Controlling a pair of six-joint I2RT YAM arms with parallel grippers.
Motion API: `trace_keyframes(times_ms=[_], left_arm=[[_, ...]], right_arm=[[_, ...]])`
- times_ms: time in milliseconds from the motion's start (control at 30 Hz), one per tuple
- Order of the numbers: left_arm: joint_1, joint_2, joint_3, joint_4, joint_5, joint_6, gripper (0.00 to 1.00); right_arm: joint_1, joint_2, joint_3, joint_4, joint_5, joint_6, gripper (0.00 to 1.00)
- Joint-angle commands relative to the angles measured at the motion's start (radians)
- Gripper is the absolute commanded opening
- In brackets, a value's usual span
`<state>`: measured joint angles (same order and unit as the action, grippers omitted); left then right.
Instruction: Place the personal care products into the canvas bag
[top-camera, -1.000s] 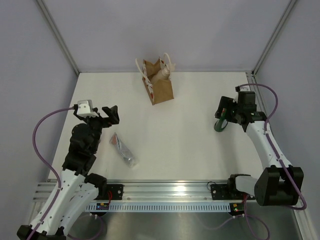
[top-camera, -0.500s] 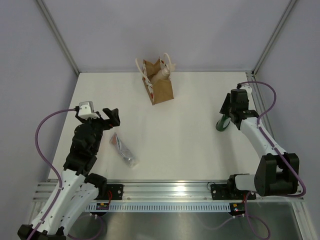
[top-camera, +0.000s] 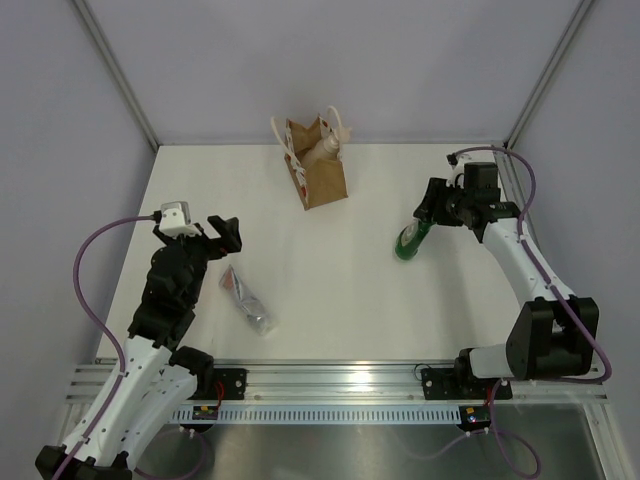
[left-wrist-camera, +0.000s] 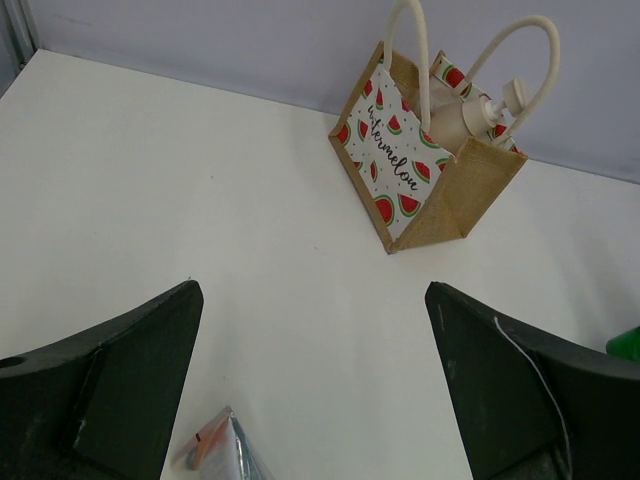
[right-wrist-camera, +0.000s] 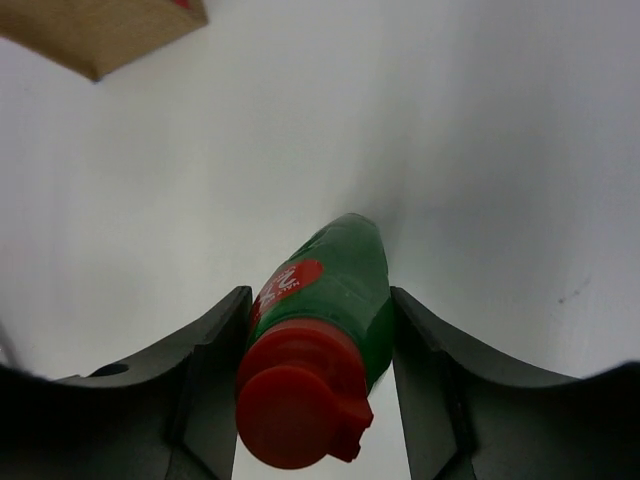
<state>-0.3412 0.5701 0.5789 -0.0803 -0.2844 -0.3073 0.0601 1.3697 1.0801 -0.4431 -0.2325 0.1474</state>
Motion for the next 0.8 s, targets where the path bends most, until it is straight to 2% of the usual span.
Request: trace_keyframes(times_ms=[0,167,367,633,767], left_arm=[[0.004,-0.009,0.019,0.047,0.024,0.005,0.99],[0.004,-0.013,0.007,0.060,0.065,-0.003,0.99],[0.002,-0.001,0.007,0.073,0.074,-0.027,0.99],[0.004,0.028,0.024,0.076,0.105,-0.056,0.99],[0.004,0.056,0.044,0.106,0.110,-0.053,0.99]], right_arm=[[0.007,0.014,0.142,0.084,-0.251,-0.019,0.00],[0.038,0.120,0.268,0.089,-0.349,0.052,0.00],[0.115,0.290,0.529,0.125,-0.428,0.203,0.00],[0.161,0.612,1.036,0.236,-0.449,0.415,0.00],[0.187,0.810,1.398,0.253,-0.366,0.475,0.00]])
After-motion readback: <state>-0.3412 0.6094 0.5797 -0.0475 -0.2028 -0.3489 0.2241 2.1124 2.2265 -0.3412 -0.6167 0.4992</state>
